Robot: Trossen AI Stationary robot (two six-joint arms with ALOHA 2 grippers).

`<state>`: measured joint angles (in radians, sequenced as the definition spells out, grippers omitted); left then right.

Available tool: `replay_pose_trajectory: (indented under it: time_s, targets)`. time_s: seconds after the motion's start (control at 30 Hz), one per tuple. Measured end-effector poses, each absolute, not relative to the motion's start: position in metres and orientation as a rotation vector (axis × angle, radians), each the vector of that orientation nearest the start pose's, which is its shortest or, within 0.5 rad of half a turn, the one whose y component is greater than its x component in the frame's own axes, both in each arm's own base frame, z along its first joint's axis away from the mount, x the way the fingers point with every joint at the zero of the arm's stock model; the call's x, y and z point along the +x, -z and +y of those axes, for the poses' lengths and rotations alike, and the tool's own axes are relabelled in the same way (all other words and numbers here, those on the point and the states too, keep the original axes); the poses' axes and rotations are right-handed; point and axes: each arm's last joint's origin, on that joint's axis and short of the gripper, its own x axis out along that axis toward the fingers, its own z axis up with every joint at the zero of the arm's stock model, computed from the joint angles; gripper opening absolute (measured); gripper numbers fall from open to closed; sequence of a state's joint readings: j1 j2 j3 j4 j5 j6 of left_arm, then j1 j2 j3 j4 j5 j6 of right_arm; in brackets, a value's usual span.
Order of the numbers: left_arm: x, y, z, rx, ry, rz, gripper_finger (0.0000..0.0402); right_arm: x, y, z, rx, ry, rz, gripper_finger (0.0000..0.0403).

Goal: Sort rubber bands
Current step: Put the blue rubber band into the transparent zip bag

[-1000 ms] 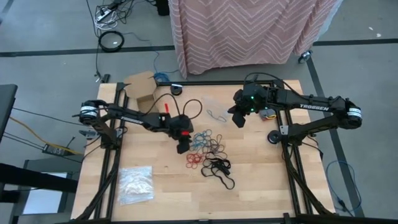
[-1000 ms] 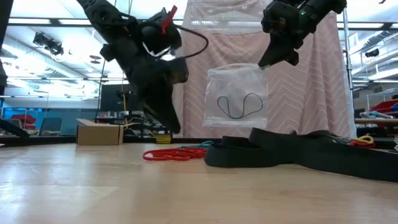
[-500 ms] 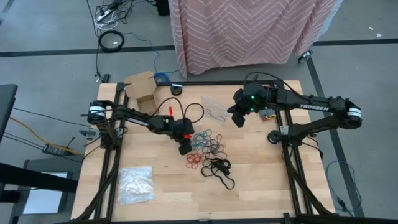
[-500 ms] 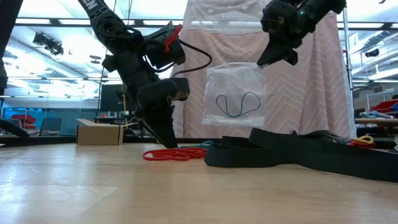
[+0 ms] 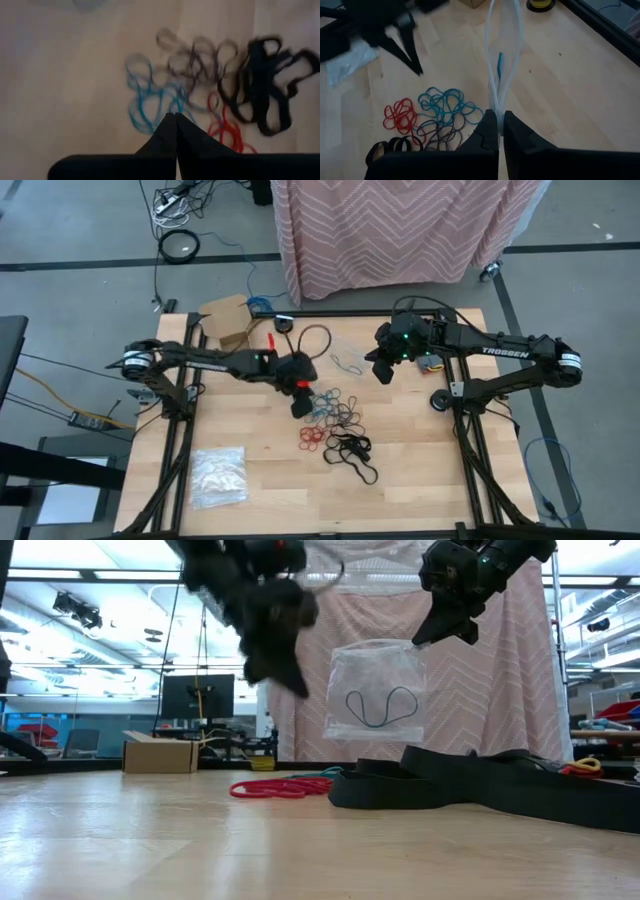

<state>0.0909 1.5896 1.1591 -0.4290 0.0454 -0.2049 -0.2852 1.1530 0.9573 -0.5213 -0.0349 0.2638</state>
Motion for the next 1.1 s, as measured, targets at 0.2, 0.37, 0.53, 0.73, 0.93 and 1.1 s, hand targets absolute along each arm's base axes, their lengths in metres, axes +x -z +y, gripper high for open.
replay_pose_trajectory:
  time_s: [0.2, 0.37, 0.53, 0.73, 0.93, 1.1]
  targets:
    - [0.338, -0.262, 0.031, -0.146, -0.116, 0.858, 0.0002, 0.229, -0.293, -0.066, 0.360, 0.334, 0.674, 0.0000]
    - [0.344, -0.211, 0.032, -0.216, -0.084, 0.932, 0.0041, 0.228, -0.293, -0.066, 0.357, 0.345, 0.673, 0.0000]
    - [0.351, -0.181, 0.033, -0.334, -0.102, 0.992, 0.0111, 0.228, -0.293, -0.066, 0.357, 0.347, 0.673, 0.0000]
    - [0.362, -0.154, 0.034, -0.413, -0.148, 1.016, 0.0185, 0.228, -0.293, -0.068, 0.359, 0.356, 0.672, 0.0000]
    - [0.364, -0.144, 0.036, -0.464, -0.248, 1.075, 0.0187, 0.227, -0.293, -0.070, 0.364, 0.365, 0.671, 0.0000]
    - [0.362, -0.162, 0.037, -0.412, -0.265, 1.072, 0.0064, 0.227, -0.292, -0.070, 0.361, 0.364, 0.673, 0.0000]
